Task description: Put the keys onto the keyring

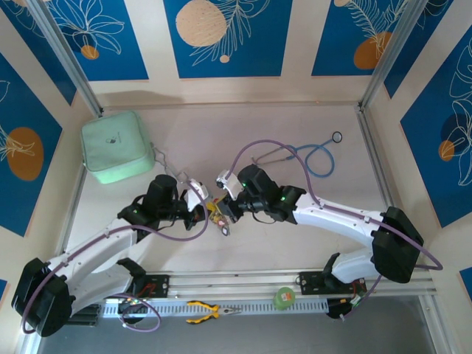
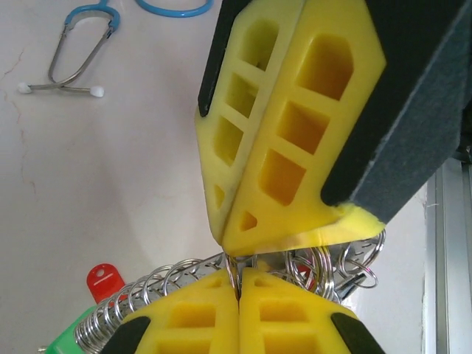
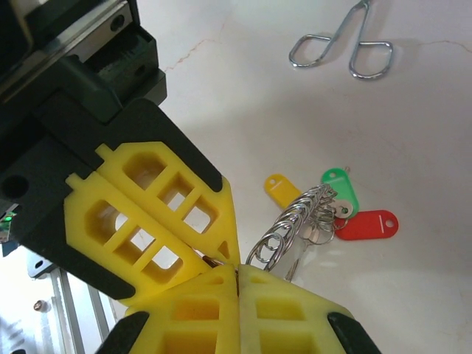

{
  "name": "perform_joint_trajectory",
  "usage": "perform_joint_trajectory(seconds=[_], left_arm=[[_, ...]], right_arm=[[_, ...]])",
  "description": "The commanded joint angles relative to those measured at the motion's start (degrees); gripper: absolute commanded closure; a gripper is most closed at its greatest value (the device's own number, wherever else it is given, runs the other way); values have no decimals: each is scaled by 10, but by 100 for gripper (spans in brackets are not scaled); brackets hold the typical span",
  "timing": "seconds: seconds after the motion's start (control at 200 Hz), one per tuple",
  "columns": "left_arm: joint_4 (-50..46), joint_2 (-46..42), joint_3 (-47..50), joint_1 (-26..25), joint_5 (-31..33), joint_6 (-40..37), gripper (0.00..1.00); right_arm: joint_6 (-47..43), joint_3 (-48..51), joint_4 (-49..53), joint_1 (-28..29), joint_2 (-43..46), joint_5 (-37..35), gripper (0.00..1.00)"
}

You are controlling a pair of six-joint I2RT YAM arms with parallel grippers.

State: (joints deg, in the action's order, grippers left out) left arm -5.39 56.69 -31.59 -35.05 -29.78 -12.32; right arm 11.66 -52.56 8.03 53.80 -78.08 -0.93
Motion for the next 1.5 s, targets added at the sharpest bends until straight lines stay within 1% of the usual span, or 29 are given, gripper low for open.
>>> perform_joint_trajectory(seconds=[0.0,0.08,0.25,0.59,0.94,1.195,1.496], left_arm=[[8,-15,6,-6,-38,-7,100],[12,-14,6,-6,-34,-4,100],[14,-16,7,-6,-17,-1,100],[21,-17,6,-7,11,0,100],[45,-26,18,-14,39,-3,100],[49,-27,28,-22,55,-17,100],[56,-34,36,-42,75,-36,100]], right_arm=[[29,-9,24,2,-25,-92,100],[48,-11,28,5,-27,-109,100],[104,-18,57,15,-32,-180,100],[151,-42,95,36,-53,-239,100],[223,-55,142,40,-66,-267,100],[264,-39,105,33,-46,-224,100],[323,-1,65,5,-32,-186,100]])
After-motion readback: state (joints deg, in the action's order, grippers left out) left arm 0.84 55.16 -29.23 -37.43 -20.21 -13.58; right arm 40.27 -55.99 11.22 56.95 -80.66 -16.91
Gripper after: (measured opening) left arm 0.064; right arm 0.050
